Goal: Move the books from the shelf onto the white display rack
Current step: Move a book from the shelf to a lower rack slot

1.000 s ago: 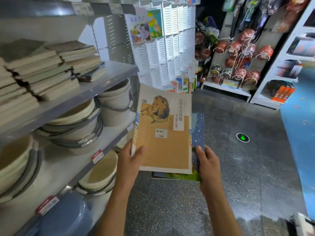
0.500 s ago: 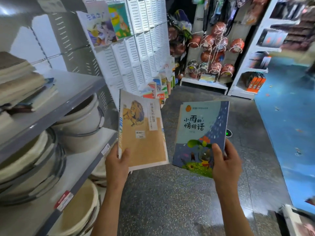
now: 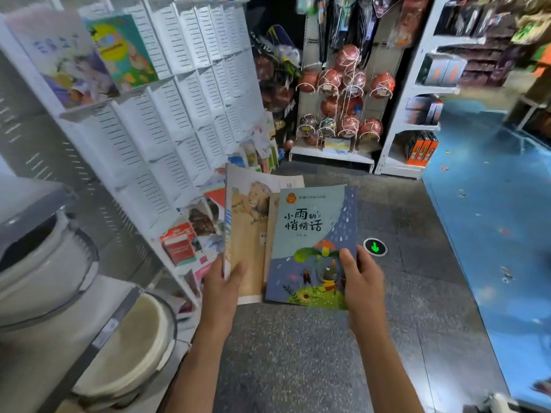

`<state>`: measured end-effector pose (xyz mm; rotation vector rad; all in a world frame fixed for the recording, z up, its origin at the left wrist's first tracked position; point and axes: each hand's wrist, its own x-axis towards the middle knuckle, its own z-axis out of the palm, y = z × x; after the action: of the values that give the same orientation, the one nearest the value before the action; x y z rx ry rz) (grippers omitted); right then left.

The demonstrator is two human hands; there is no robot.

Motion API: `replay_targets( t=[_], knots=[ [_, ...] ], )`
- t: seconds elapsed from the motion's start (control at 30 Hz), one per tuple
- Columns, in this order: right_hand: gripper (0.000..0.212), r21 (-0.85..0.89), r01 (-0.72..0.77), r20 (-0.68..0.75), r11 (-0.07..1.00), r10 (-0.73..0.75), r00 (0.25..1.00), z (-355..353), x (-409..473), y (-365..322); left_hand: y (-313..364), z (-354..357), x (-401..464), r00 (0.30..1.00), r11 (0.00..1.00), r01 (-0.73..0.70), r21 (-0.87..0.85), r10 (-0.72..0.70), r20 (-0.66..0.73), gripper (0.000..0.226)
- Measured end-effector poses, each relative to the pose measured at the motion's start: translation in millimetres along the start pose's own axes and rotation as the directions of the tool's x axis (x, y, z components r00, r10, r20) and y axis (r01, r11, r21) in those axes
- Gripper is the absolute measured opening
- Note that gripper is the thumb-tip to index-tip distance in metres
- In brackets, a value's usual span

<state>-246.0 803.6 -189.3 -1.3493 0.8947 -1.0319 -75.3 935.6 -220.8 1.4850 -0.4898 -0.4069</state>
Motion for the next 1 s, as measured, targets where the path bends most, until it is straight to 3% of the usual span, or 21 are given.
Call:
replay_targets(
  t=[0.1,0.2,0.3,0.5,0.7,0.8,0.9,1.0],
  knots=[
    [0.015,0.009,-0.043,0.03,0.999,0.043,0.999,-13,58,2,1,46,28,0.996,0.993,0.088,-0.076,-0.087,0.017,0.038],
    [0.016,0.04,-0.108,0.09,0.993,0.104,0.99,-18,106,9,-2,82,52,0.977,0.958,0.211,-0.192,-0.208,0.037,0.096],
    [0.019,0.061,-0.16,0.163,0.985,0.148,0.976,-13,137,14,-3,109,76,0.973,0.952,0.224,-0.21,-0.205,0.111,0.105],
    [0.015,-0.059,-0.115,0.157,0.992,0.123,0.98,6,209,28,-9,141,134,0.956,0.956,0.236,-0.175,-0.197,0.217,0.061],
    [0.013,-0.276,0.038,0.112,0.961,-0.007,0.994,49,297,45,-29,166,228,0.945,0.9,0.308,-0.308,-0.25,0.212,0.056],
    [0.042,-0.355,0.051,0.095,0.934,-0.018,0.995,77,354,56,-26,180,284,0.953,0.922,0.261,-0.287,-0.197,0.231,0.044],
    [0.051,-0.378,0.052,0.074,0.925,-0.026,0.997,112,404,46,-12,186,341,0.957,0.951,0.194,-0.239,-0.13,0.26,0.053],
    [0.054,-0.355,0.075,0.097,0.932,-0.043,0.994,146,441,32,-3,183,396,0.97,0.958,0.156,-0.242,-0.103,0.218,0.041]
  ],
)
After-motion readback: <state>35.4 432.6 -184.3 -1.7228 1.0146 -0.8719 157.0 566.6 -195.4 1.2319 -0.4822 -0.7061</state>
